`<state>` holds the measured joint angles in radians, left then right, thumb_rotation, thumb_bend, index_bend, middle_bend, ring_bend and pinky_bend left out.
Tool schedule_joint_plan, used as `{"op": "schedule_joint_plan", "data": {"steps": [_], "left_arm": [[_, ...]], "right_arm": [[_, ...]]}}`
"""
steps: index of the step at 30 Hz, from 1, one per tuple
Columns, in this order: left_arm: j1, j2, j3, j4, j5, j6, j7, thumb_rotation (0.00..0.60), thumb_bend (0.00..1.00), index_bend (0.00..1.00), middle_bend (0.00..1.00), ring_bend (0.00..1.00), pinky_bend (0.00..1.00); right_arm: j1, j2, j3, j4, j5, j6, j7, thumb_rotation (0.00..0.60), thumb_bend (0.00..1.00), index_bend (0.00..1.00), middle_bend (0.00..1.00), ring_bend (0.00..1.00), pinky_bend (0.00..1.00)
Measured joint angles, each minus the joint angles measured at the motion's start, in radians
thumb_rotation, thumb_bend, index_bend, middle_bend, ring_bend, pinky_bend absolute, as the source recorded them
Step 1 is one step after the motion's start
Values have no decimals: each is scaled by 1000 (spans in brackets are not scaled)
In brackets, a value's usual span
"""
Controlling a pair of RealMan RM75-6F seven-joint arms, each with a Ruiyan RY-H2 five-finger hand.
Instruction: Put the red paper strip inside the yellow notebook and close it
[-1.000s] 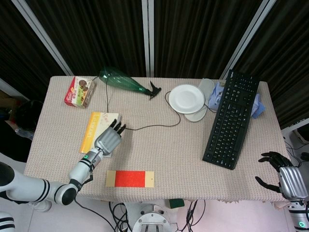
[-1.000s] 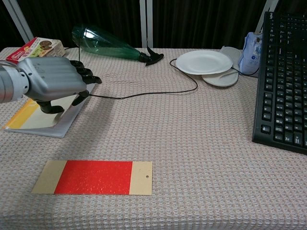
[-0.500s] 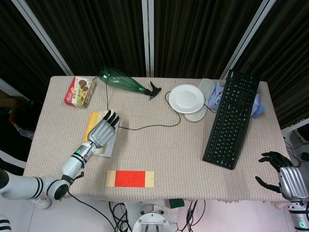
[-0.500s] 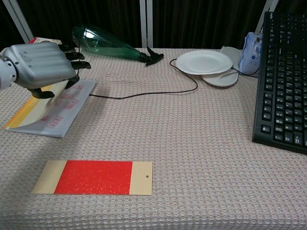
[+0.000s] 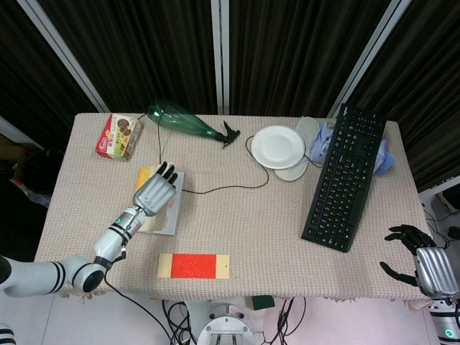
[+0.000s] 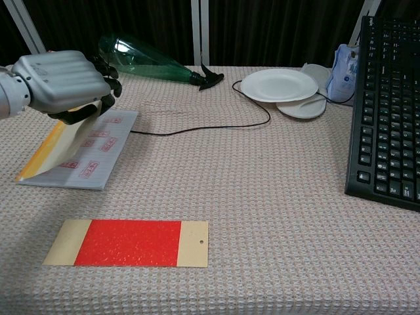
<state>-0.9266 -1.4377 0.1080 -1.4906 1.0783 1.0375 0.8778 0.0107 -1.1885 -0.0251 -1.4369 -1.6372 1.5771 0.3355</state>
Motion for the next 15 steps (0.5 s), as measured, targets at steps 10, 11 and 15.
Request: {"op": "schedule_joint_plan", "data": {"steps": [10, 11, 15], "left_arm": [[-20, -57, -100, -28, -37, -45, -32, 600, 607, 563, 259, 130, 163], [-24, -66, -118, -34, -47, -48, -42, 600, 607, 562, 259, 130, 164], [-39, -91, -176, -59, -98, -55, -59, 600, 609, 559, 258, 130, 167]], "right_arm": [[-5, 0, 1, 20, 12, -1, 24, 600, 124, 413, 256, 192, 269], [-5, -1, 1, 23, 12, -2, 27, 600, 124, 413, 256, 192, 270], [-5, -2, 3, 30, 14, -3, 36, 600, 124, 413, 256, 192, 270]]}}
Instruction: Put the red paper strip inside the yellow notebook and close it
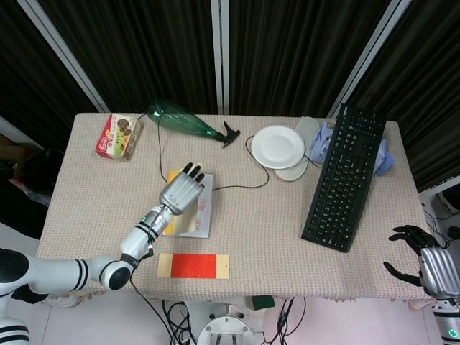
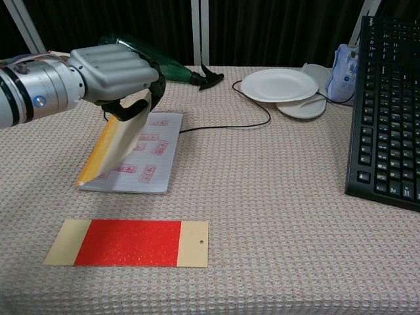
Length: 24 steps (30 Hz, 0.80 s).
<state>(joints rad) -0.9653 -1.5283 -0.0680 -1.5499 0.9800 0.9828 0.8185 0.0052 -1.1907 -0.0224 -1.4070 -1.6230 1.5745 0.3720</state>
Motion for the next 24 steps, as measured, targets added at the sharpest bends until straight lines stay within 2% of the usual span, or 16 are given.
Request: {"op": "schedule_joint_plan", "data": {"steps": [5, 9, 16, 20, 24], "left_arm": [[-15, -8, -55, -48, -67, 2, -15, 600, 614, 558, 250, 130, 174], [-1, 14, -59, -67, -73, 23, -39, 600, 606, 523, 243, 130, 159], [46, 105, -22, -86, -87, 23, -78, 600, 588, 465, 193, 101, 120], [87, 164, 23, -114, -97, 31, -85, 600, 587, 371, 145, 80, 115], [129, 217, 43, -146, -93, 60, -107, 600, 585, 268, 107, 62, 107]], "right_arm": [[2, 2, 3, 9, 4, -3, 14, 600, 124, 413, 256, 192, 270], [10, 1, 6, 14, 2, -12, 21, 600, 125, 413, 255, 192, 269], [23, -4, 7, 13, -7, -23, 17, 600, 124, 413, 255, 192, 270], [25, -1, 7, 6, -9, -22, 10, 600, 125, 413, 255, 192, 269], [29, 4, 8, -6, -13, -22, 0, 600, 124, 413, 255, 192, 270]]}}
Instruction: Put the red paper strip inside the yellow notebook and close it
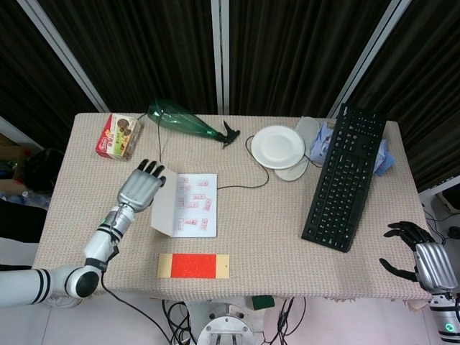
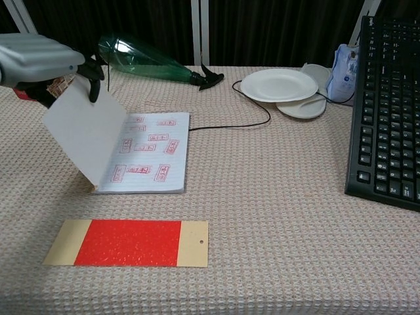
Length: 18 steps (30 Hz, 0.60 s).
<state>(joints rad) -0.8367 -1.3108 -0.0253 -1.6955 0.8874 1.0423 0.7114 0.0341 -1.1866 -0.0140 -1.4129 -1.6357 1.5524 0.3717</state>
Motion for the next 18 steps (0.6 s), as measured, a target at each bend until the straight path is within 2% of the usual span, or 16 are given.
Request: {"op": "schedule_joint_plan", "data": {"steps": [7, 13, 18], "left_arm": [[72, 71, 24, -31, 7, 50, -53, 600, 511, 153, 56, 44, 102], [107, 72, 23, -27, 26, 57, -120, 592, 314, 92, 17, 26, 100], [116, 52, 23, 7, 22, 64, -96, 575, 293, 80, 9, 22, 100]], "right_arm": [[14, 6, 3, -20, -8, -10, -16, 600, 125, 413, 255, 192, 270], [24, 6, 2, -24, -11, -20, -21, 600, 125, 413, 255, 192, 269], [24, 10, 2, -29, -12, -15, -23, 600, 125, 413, 255, 192, 269]]}}
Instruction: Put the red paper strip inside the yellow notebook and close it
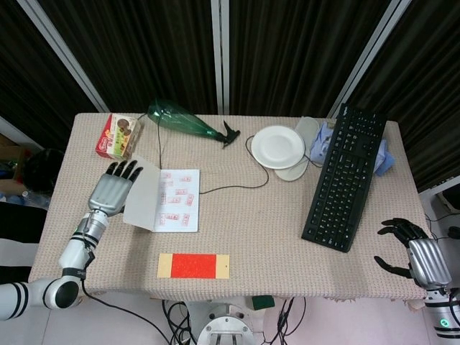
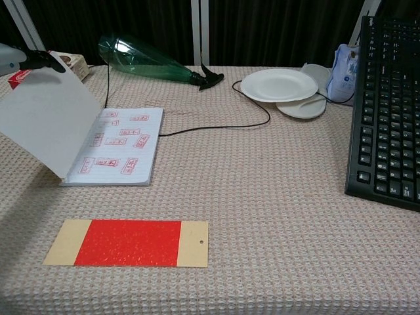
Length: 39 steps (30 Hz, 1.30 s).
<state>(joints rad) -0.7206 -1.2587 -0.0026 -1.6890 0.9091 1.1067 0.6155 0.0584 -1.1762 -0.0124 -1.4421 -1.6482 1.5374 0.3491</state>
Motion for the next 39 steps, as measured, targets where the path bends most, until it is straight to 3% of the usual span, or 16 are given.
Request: {"op": "schedule_joint_plan", "data": {"steps": [10, 17, 21, 25, 33, 39], "left_arm": [[54, 55, -3, -26, -120, 25, 26, 585, 293, 87, 9, 22, 94], [76, 89, 40, -40, -243, -68, 39, 600, 293, 129, 9, 22, 93], [80, 105, 48, -65, -261, -99, 28, 600, 293, 139, 19, 22, 94], [94, 120, 40, -112, -181, -81, -19, 600, 293, 159, 36, 22, 94], [111, 126, 48, -246, 129, -66, -77, 593, 294, 185, 40, 22, 94], [105, 58, 83, -328, 230, -90, -34, 414, 286, 184, 37, 22, 95]], "right_arm": [[4, 7, 1, 0, 0, 2, 9, 600, 125, 413, 255, 192, 269], [14, 0, -1, 9, -3, -10, 14, 600, 125, 413, 255, 192, 270], [16, 0, -1, 8, -4, -9, 13, 600, 125, 413, 254, 192, 270], [19, -1, 0, 5, -4, -10, 8, 600, 125, 413, 254, 192, 269], [22, 2, -1, -5, 1, -17, -4, 600, 124, 413, 254, 192, 270], [28, 8, 4, -12, 6, -23, -10, 600, 124, 413, 254, 192, 270]]}}
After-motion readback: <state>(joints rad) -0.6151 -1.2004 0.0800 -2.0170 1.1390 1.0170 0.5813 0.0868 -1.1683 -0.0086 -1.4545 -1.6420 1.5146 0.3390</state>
